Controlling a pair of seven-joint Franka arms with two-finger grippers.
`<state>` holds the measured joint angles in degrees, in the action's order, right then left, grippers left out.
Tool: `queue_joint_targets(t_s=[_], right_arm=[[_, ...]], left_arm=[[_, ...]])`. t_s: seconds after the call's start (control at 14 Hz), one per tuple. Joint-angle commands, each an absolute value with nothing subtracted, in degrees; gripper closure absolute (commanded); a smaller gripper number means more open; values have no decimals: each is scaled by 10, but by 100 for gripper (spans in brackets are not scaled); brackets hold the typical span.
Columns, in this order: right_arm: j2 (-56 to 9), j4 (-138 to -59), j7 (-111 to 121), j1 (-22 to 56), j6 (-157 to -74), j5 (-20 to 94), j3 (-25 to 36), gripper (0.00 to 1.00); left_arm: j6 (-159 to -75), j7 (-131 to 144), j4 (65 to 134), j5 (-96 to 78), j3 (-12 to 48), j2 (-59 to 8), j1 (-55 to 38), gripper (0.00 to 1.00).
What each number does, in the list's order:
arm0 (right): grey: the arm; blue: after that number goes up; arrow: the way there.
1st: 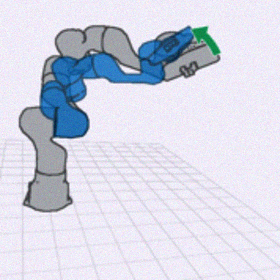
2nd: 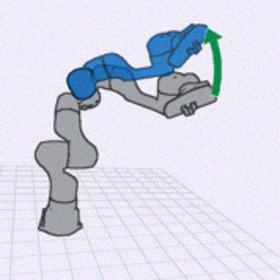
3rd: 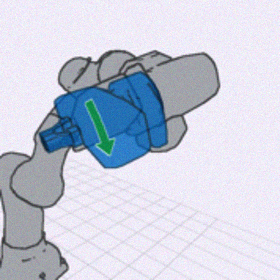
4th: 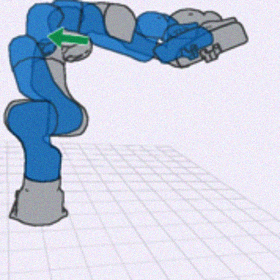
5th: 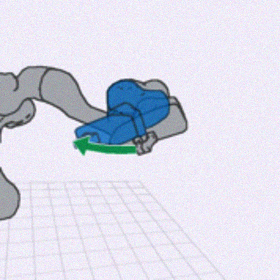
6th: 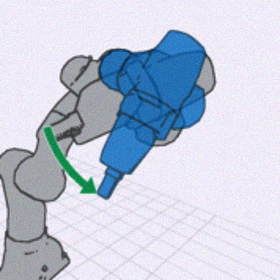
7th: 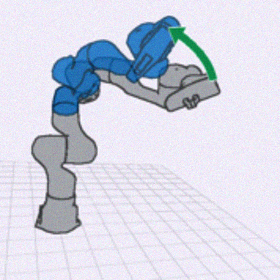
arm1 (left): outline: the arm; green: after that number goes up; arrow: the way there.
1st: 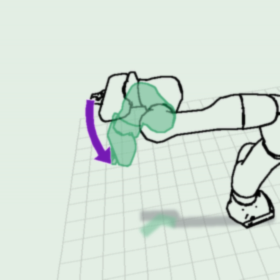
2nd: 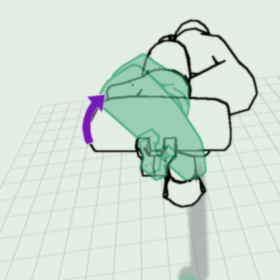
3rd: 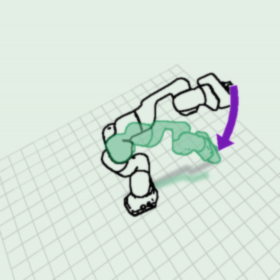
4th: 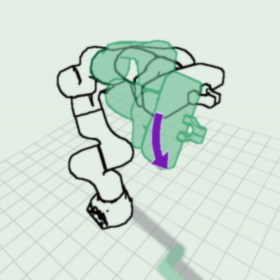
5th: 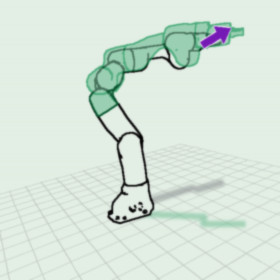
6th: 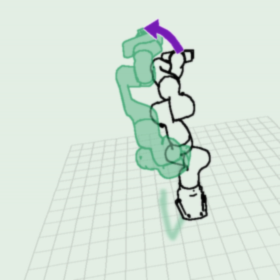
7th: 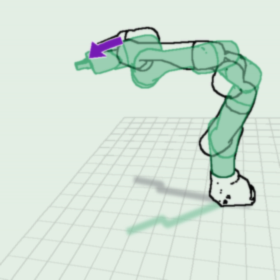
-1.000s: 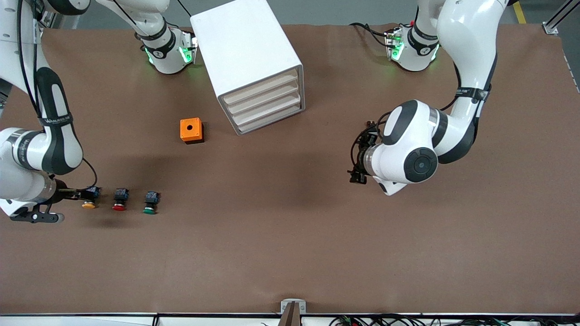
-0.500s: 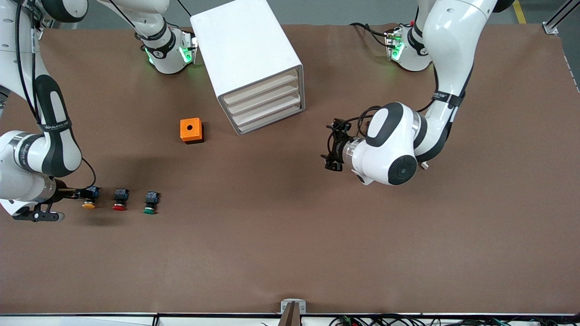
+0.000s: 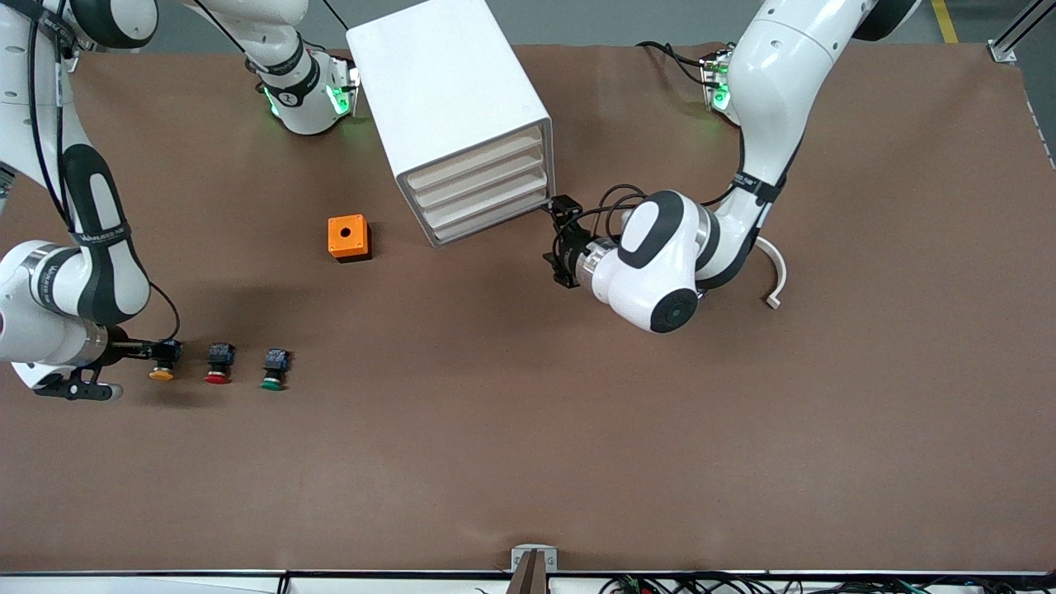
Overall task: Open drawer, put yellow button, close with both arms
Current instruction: 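Reach the left gripper to the drawer while the right gripper nears the yellow button, then pull the drawer out with the left gripper while the right gripper grasps the button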
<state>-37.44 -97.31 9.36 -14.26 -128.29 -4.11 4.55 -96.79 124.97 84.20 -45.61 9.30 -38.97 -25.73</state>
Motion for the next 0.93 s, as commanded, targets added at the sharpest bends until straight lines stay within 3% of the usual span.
queue_joint_targets(t_s=[0.0, 0.14, 0.43, 0.64, 0.71, 0.86], right_arm=[[-371, -984, 102, -152, -1286, -27, 35, 0], [-377, -985, 105, -152, -1286, -27, 35, 0], [-387, -984, 113, -153, -1288, -27, 35, 0], [-388, -983, 113, -154, -1289, -27, 35, 0], [-388, -983, 113, -152, -1294, -27, 35, 7], [-395, -983, 113, -152, -1307, -27, 35, 13]], left_arm=[[-961, 1298, 831, -508, 92, -402, -256, 0], [-961, 1330, 831, -533, 92, -401, -265, 6], [-942, 1362, 832, -570, 92, -403, -294, 7], [-917, 1363, 832, -576, 92, -416, -309, 16], [-911, 1363, 832, -590, 92, -420, -310, 17], [-902, 1363, 832, -613, 92, -425, -311, 28]])
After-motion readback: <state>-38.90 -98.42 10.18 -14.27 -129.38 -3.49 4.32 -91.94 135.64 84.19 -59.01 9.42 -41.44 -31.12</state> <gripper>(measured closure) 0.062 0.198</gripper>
